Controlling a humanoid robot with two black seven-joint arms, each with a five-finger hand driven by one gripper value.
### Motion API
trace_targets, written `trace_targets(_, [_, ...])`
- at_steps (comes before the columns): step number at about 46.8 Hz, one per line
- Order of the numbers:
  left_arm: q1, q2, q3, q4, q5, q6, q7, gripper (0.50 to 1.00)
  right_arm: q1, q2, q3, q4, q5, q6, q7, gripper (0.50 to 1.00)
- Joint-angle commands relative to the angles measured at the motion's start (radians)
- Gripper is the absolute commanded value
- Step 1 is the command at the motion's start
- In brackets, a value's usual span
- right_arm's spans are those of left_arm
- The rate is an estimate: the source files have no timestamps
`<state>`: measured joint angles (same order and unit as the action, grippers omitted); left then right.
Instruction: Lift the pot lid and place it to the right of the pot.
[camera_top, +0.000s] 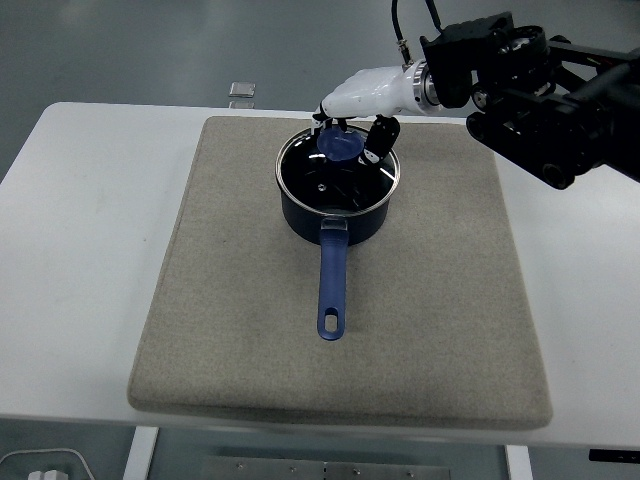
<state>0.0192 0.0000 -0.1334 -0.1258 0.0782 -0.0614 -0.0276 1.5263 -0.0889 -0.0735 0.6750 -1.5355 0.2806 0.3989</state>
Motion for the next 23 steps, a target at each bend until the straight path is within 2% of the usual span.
trace_targets(1, [0.001, 0.0, 0.0, 0.0, 0.0, 0.0, 0.0, 1.0, 0.0, 0.0, 0.001, 0.0, 0.0, 0.005, 0.0, 0.66])
trace_targets(5, [-0.001, 0.0, 0.0, 0.0, 0.0, 0.0, 0.001, 1.0, 0.002, 0.0, 0.004, 0.0, 0.0, 0.012, 0.0, 0.648])
trace_targets(23, [-0.001, 0.0, 0.0, 0.0, 0.0, 0.0, 0.0, 1.0, 0.015, -0.003, 0.018, 0.0, 0.009, 0.032, 0.002, 0.531])
